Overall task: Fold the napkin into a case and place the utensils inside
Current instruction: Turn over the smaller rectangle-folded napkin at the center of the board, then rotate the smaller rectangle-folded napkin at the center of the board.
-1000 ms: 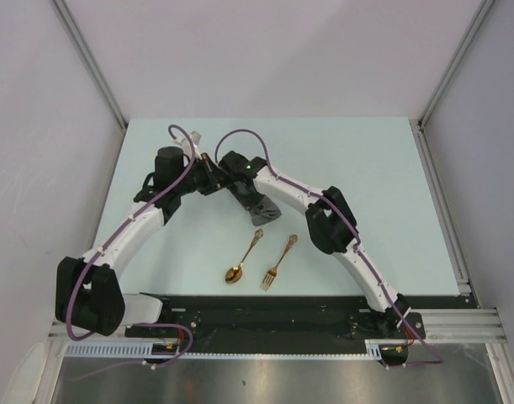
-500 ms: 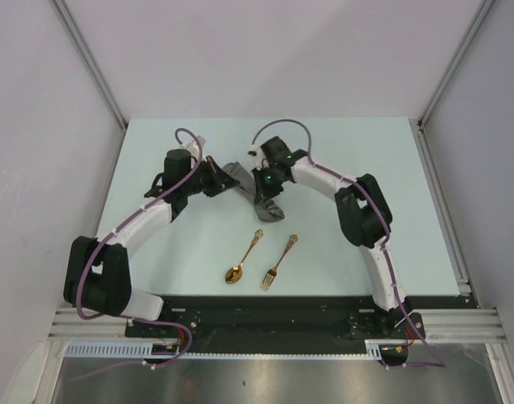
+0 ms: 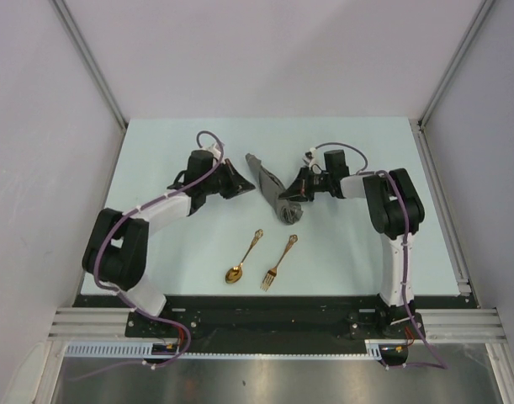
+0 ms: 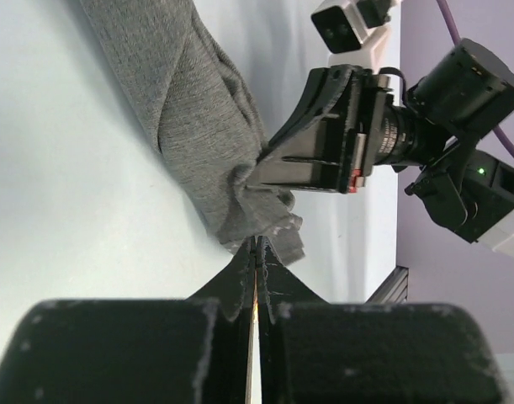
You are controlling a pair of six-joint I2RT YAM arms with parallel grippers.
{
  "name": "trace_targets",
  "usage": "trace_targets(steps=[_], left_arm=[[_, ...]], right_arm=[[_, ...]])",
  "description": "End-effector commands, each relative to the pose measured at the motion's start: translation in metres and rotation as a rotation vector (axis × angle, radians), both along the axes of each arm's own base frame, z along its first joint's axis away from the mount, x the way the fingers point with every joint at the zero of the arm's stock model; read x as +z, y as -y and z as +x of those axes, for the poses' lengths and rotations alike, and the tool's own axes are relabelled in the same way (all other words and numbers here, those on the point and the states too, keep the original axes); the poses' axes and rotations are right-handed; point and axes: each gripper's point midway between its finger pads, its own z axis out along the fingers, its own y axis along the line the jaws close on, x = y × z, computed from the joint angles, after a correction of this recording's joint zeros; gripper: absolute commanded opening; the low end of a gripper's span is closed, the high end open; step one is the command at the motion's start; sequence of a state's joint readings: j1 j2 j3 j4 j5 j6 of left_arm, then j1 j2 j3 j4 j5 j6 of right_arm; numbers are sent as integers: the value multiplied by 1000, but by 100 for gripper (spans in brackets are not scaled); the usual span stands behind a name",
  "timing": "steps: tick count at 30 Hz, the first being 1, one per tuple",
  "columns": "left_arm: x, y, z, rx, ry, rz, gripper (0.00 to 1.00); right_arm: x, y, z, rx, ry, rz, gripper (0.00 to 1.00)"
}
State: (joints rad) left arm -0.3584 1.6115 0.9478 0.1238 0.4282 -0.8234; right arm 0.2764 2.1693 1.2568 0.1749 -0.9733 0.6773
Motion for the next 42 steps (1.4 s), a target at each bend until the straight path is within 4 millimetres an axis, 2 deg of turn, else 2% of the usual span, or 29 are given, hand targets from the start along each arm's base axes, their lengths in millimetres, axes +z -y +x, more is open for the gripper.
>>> trace_targets(steps=[1, 3, 4, 5, 8, 9, 10, 11, 12, 13, 14, 15, 16, 17, 18, 20, 21, 22, 24, 25, 26, 27, 29, 30, 32, 34, 35, 38, 42], left_arm=[[12, 25, 22, -12, 44, -32, 0], [17, 38, 26, -40, 52, -40, 0], [4, 43, 29, -47, 25, -31, 0], [9, 51, 32, -59, 37, -38, 0], [-2, 62, 44, -68, 16, -36, 0], [-2, 64, 46, -70, 12, -37, 0], [-2, 67, 53, -68, 17, -37, 0], [-3, 67, 56, -68, 18, -26, 0], [-3, 68, 60, -67, 20, -22, 0], [4, 72, 66, -74, 44, -21, 0], [-2, 73, 67, -81, 27, -10, 0], [-2, 76, 68, -92, 28, -11, 0], [2, 79, 71, -102, 41, -13, 0], [-6, 82, 71, -109, 31, -4, 0], [-9, 83, 72, -113, 28, -2, 0], [-8, 88, 76, -138, 45, -13, 0], [-18, 89, 79, -148, 36, -2, 0], [-15, 93, 84, -161, 55, 3, 0], [-31, 95, 87, -172, 20, 15, 0], [-30, 95, 90, -169, 23, 12, 0], [-31, 93, 93, -157, 21, 18, 0], [-33, 89, 93, -144, 18, 20, 0], [-22, 75, 98, -88, 52, 18, 0], [-18, 70, 99, -74, 60, 20, 0], [-6, 61, 102, -59, 82, 21, 0], [0, 59, 102, -66, 79, 10, 0], [4, 60, 102, -70, 86, 5, 0], [3, 64, 100, -84, 58, -25, 0], [10, 66, 91, -96, 42, -67, 0]], right_arm=[[21, 15, 6, 10, 19, 167, 4], [21, 28, 13, -9, 35, 180, 11], [19, 32, 14, -14, 13, 171, 12], [14, 39, 18, -16, 30, 160, 15], [8, 53, 24, -38, 27, 110, 26], [4, 63, 31, -45, 74, 75, 32], [-6, 73, 29, -70, 16, 23, 35], [3, 79, 40, -79, 48, -4, 41], [-4, 94, 35, -81, 12, -64, 44], [-5, 104, 43, -112, 32, -129, 47], [3, 112, 53, -134, 62, -169, 52], [8, 121, 49, -140, 50, -225, 53], [6, 133, 54, -183, 55, -322, 54], [10, 138, 55, -200, 63, -381, 55], [28, 141, 53, -218, 83, -434, 55], [36, 137, 49, -237, 127, -561, 55], [42, 130, 41, -226, 136, -589, 55], [54, 114, 33, -213, 166, -602, 55], [59, 88, 14, -169, 175, -569, 52], [71, 79, 8, -169, 212, -557, 51], [73, 56, -5, -134, 223, -551, 47], [73, 46, -13, -116, 232, -547, 45], [68, 21, -36, -52, 233, -536, 38], [66, 16, -35, -59, 253, -537, 36], [47, 14, -44, -48, 222, -535, 28], [39, 17, -41, -56, 222, -521, 24], [27, 22, -43, -57, 203, -532, 23], [8, 38, -42, -64, 184, -570, 19], [-8, 64, -35, -95, 157, -598, 19]])
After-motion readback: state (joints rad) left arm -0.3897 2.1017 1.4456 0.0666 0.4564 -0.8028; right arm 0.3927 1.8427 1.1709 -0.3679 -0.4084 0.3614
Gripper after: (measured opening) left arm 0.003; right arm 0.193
